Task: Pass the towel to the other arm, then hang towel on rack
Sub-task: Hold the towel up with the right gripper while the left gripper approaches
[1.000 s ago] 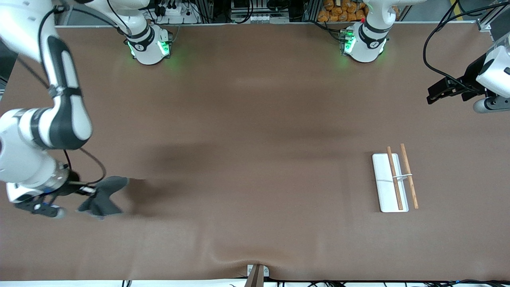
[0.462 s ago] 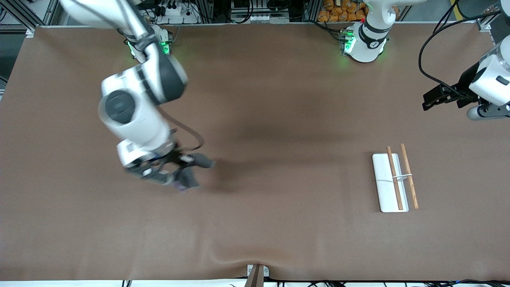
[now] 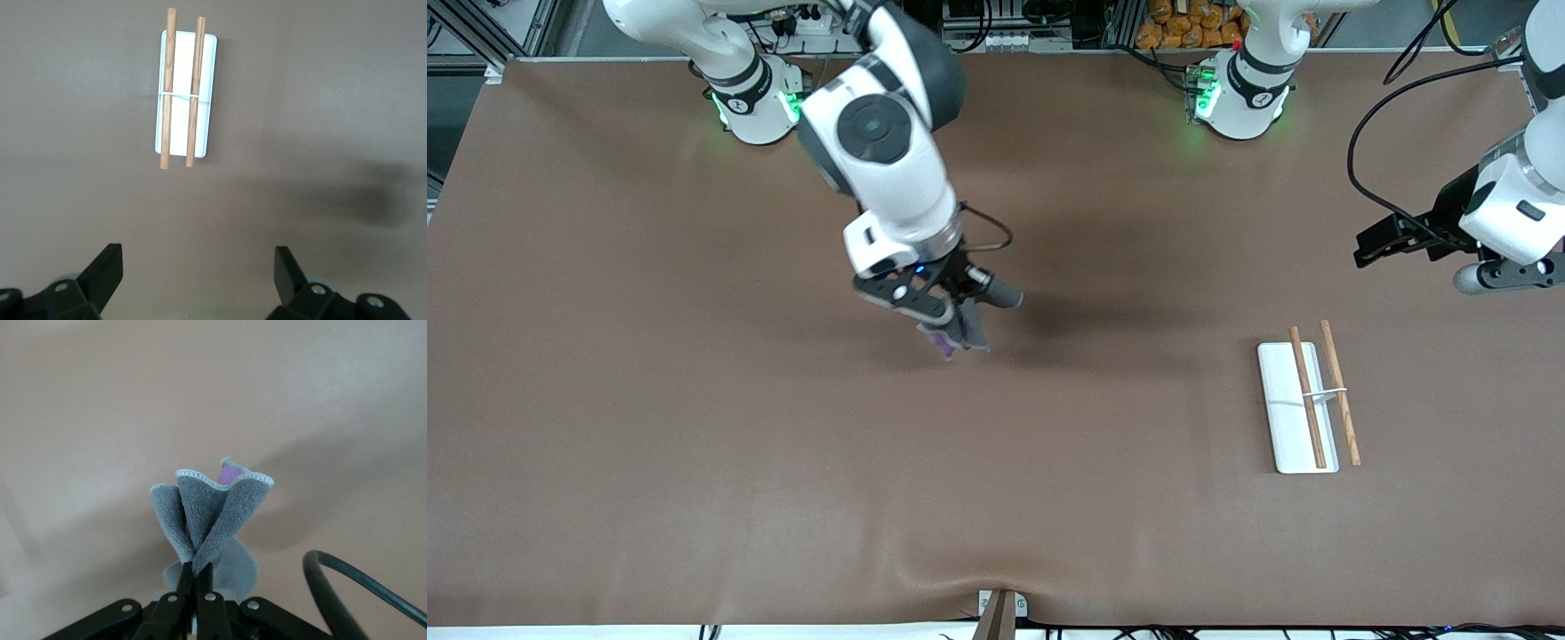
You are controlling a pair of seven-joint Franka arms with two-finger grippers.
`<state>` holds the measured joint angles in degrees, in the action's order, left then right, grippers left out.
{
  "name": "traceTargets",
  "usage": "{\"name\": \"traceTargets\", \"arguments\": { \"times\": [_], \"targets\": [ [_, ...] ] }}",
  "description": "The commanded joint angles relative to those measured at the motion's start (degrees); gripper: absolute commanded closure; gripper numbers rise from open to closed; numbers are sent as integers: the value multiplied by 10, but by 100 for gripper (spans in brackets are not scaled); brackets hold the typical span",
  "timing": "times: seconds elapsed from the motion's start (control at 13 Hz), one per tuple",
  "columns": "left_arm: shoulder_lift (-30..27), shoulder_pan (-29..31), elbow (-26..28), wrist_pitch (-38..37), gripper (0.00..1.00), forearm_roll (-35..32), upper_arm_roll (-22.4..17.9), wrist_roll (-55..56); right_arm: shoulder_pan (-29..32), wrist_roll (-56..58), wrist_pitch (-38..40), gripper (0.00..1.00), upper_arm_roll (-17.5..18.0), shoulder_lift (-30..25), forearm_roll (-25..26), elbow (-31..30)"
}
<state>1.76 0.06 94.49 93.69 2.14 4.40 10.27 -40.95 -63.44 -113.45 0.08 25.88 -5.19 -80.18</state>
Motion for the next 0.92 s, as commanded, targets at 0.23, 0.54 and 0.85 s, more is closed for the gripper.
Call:
{"name": "traceTargets", "arguments": {
  "times": [0.23, 0.54, 0.85],
  "targets": [
    [13, -10, -3, 12, 0, 10, 13, 51, -71, -149, -64, 100, -9, 22, -27, 35],
    [31, -11, -2, 23, 0, 10, 23, 69, -93, -239, -128, 100, -10, 37, -27, 37],
    [56, -28, -7, 54, 0, 10, 36, 126, -94, -261, -129, 100, -9, 41, -27, 46]
  ]
}}
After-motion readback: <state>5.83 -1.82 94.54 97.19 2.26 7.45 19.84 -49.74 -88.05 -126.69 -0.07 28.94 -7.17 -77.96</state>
